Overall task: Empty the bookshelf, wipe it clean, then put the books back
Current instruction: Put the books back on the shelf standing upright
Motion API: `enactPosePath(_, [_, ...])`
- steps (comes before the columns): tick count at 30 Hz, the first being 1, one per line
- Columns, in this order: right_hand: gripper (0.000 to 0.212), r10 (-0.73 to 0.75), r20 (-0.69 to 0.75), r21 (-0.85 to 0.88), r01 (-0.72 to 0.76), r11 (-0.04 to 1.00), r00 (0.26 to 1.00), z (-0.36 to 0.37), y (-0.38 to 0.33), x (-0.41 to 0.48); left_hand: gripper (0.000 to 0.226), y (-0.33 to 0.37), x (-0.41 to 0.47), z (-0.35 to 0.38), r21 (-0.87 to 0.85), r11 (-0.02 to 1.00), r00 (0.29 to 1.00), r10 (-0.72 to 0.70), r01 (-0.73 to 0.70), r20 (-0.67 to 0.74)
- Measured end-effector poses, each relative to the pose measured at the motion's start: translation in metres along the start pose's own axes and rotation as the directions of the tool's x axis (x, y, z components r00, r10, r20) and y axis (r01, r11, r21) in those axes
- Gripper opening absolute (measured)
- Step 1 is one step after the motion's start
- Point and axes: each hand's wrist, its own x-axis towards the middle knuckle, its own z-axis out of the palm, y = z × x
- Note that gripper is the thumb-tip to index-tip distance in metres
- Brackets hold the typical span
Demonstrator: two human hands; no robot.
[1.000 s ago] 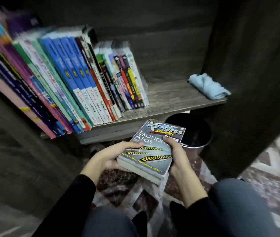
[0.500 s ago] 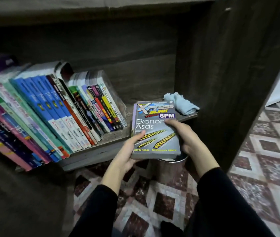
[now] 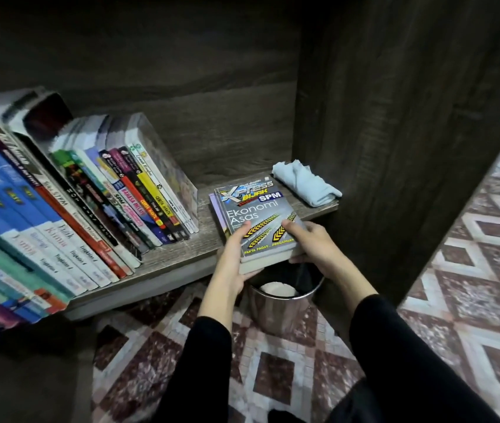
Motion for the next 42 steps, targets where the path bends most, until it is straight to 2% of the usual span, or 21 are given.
enactPosePath(2, [0.064, -0.264, -0.06, -0.347, 0.227, 0.91, 0.963, -0.009, 0.003, 0.0, 0.044, 0.001, -0.001, -0.003, 0.014, 1.0, 1.0, -0.007, 0.006, 0.014])
enactPosePath(3, [0.081, -0.41, -0.019, -0.472, 0.354, 0.808, 0.912, -0.014, 0.004, -0.003, 0.045, 0.001, -0.002, -0.005, 0.015, 1.0, 1.0, -0.009, 0.009, 0.018])
enactPosePath(5, [0.112, -0.574, 0.157, -0.645, 0.524, 0.557, 0.804, -0.018, 0.006, -0.009, 0.046, 0.002, -0.004, -0.007, 0.016, 1.0, 1.0, -0.009, 0.008, 0.027])
enactPosePath(8, [0.121, -0.611, 0.36, -0.868, 0.494, 0.058, 0.705, -0.002, 0.02, -0.008, 0.046, 0.005, -0.007, -0.009, 0.043, 0.999, 1.0, 0.017, -0.017, -0.001])
enactPosePath(9, [0.119, -0.646, 0.357, -0.896, 0.442, -0.033, 0.675, 0.005, 0.025, -0.007, 0.045, 0.006, -0.009, -0.009, 0.048, 0.999, 1.0, 0.026, -0.025, -0.003])
enactPosePath(10, [0.114, -0.707, 0.325, -0.91, 0.41, -0.054, 0.628, 0.01, 0.026, -0.006, 0.046, 0.007, -0.009, -0.009, 0.058, 0.998, 0.999, 0.039, -0.039, -0.012])
enactPosePath(13, [0.096, -0.874, 0.214, -0.881, 0.473, 0.021, 0.436, 0.014, 0.027, -0.001, 0.038, 0.017, -0.021, -0.004, 0.133, 0.98, 0.984, 0.161, -0.15, -0.073])
enactPosePath(15, [0.081, -0.918, 0.094, -0.82, 0.552, 0.149, 0.386, 0.019, 0.021, -0.002, 0.04, 0.027, -0.026, -0.002, 0.132, 0.956, 0.953, 0.279, -0.263, -0.122])
enactPosePath(16, [0.074, -0.915, -0.014, -0.771, 0.578, 0.267, 0.404, 0.023, 0.015, -0.006, 0.043, 0.032, -0.027, -0.001, 0.095, 0.947, 0.94, 0.317, -0.307, -0.126])
enactPosePath(17, [0.07, -0.877, -0.143, -0.691, 0.588, 0.42, 0.459, 0.027, 0.007, -0.01, 0.045, 0.036, -0.028, 0.0, 0.046, 0.942, 0.935, 0.335, -0.332, -0.116])
enactPosePath(19, [0.066, -0.659, -0.373, -0.443, 0.499, 0.745, 0.653, 0.036, -0.009, -0.022, 0.047, 0.039, -0.024, 0.003, 0.004, 0.938, 0.934, 0.346, -0.347, -0.091])
enactPosePath(20, [0.063, -0.534, -0.446, -0.304, 0.44, 0.845, 0.718, 0.039, -0.014, -0.025, 0.046, 0.038, -0.021, 0.004, 0.032, 0.933, 0.93, 0.359, -0.358, -0.075])
enactPosePath(22, [0.056, -0.332, -0.499, 0.022, 0.395, 0.919, 0.8, 0.042, -0.018, -0.027, 0.046, 0.033, -0.014, 0.01, 0.116, 0.911, 0.916, 0.4, -0.397, -0.009])
enactPosePath(24, [0.046, -0.166, -0.459, 0.367, 0.356, 0.859, 0.873, 0.043, -0.022, -0.029, 0.051, 0.03, -0.006, 0.017, 0.281, 0.835, 0.877, 0.476, -0.474, 0.065])
enactPosePath(27, [0.038, 0.111, -0.252, 0.754, 0.123, 0.645, 0.961, 0.044, -0.021, -0.024, 0.057, 0.028, 0.007, 0.024, 0.561, 0.63, 0.81, 0.572, -0.537, 0.133])
enactPosePath(30, [0.044, 0.31, -0.016, 0.875, -0.137, 0.465, 0.951, 0.047, -0.01, -0.018, 0.057, 0.023, 0.022, 0.024, 0.674, 0.537, 0.813, 0.557, -0.507, 0.169])
enactPosePath(32, [0.049, 0.373, 0.057, 0.909, -0.203, 0.365, 0.926, 0.054, -0.002, -0.012, 0.057, 0.019, 0.029, 0.025, 0.732, 0.501, 0.832, 0.532, -0.461, 0.16])
enactPosePath(34, [0.052, 0.389, 0.067, 0.934, -0.195, 0.3, 0.919, 0.062, 0.0, -0.004, 0.06, 0.017, 0.033, 0.028, 0.738, 0.514, 0.842, 0.524, -0.436, 0.132])
enactPosePath(39, [0.043, 0.426, -0.033, 0.98, -0.054, 0.191, 0.904, 0.074, -0.01, 0.013, 0.058, 0.015, 0.039, 0.035, 0.524, 0.719, 0.876, 0.467, -0.456, 0.121])
enactPosePath(41, [0.047, 0.456, -0.114, 0.967, -0.007, 0.255, 0.882, 0.074, -0.011, 0.018, 0.053, 0.014, 0.041, 0.035, 0.492, 0.739, 0.879, 0.457, -0.46, 0.135])
enactPosePath(42, [0.058, 0.478, -0.179, 0.944, 0.012, 0.331, 0.86, 0.073, -0.011, 0.02, 0.052, 0.013, 0.044, 0.035, 0.477, 0.751, 0.882, 0.452, -0.456, 0.132])
